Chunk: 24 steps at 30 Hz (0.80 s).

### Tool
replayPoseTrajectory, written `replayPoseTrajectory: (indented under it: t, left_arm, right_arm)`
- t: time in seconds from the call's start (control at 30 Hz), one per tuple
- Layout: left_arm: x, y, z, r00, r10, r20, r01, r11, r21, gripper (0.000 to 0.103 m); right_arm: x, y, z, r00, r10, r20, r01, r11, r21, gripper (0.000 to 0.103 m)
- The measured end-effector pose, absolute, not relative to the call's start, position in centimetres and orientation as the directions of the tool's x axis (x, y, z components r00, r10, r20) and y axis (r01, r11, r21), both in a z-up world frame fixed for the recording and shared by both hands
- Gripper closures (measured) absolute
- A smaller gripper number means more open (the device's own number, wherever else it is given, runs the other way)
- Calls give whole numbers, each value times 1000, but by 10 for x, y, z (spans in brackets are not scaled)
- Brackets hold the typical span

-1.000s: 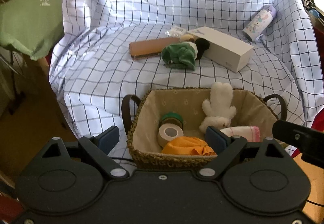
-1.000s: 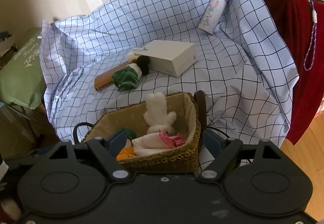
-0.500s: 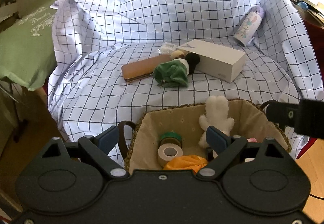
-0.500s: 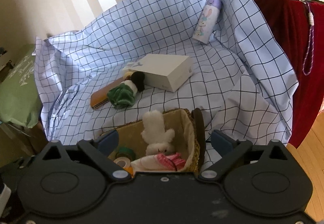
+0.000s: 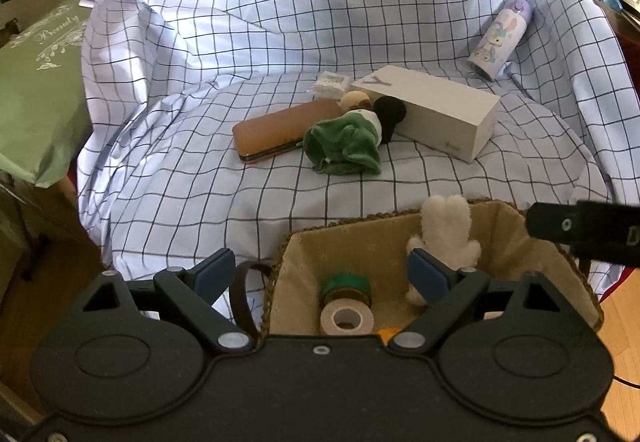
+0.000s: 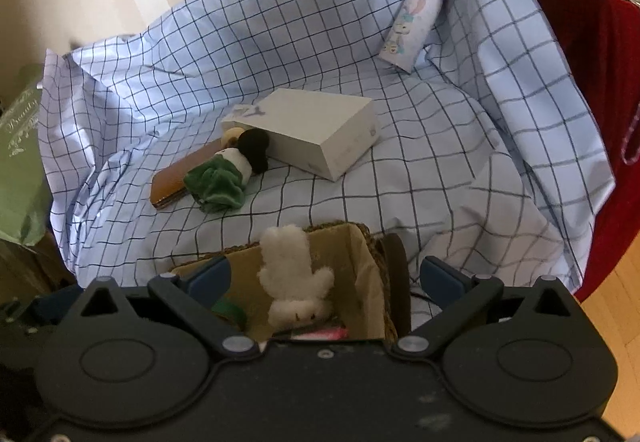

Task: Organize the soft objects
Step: 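Move both tools away from the basket toward the remaining items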

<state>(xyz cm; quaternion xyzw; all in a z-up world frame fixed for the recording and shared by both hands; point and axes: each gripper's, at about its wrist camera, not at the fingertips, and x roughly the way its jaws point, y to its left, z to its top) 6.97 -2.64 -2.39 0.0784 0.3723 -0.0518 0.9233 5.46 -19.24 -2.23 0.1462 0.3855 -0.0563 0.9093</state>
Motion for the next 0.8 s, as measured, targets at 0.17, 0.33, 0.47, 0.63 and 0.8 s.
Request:
replayPoseTrajectory:
  t: [0.17, 0.33, 0.47, 0.63, 0.8]
  left_arm:
    - [90, -26, -21, 722, -52, -689, 176, 978, 112, 13]
    - [114, -25, -24, 723, -64, -688, 195, 974, 114, 13]
    - [133, -22, -29, 714, -68, -697, 198, 974, 108, 13]
    - [155, -15, -36, 694, -82, -715, 195, 978, 77, 13]
    - [171, -11, -41, 680, -83, -729, 187, 980, 64, 13]
  right_arm:
    - [82, -193, -26, 684, 9, -730, 198, 960, 198, 1]
    - [110, -193, -26, 679, -2, -734, 183, 969, 167, 1]
    - [135, -191, -26, 679, -12, -734, 156, 979, 128, 1]
    - [169, -184, -24, 679, 18, -734, 69, 994, 88, 1]
    - [201, -168, -15, 717, 58, -695, -64, 998, 18, 1]
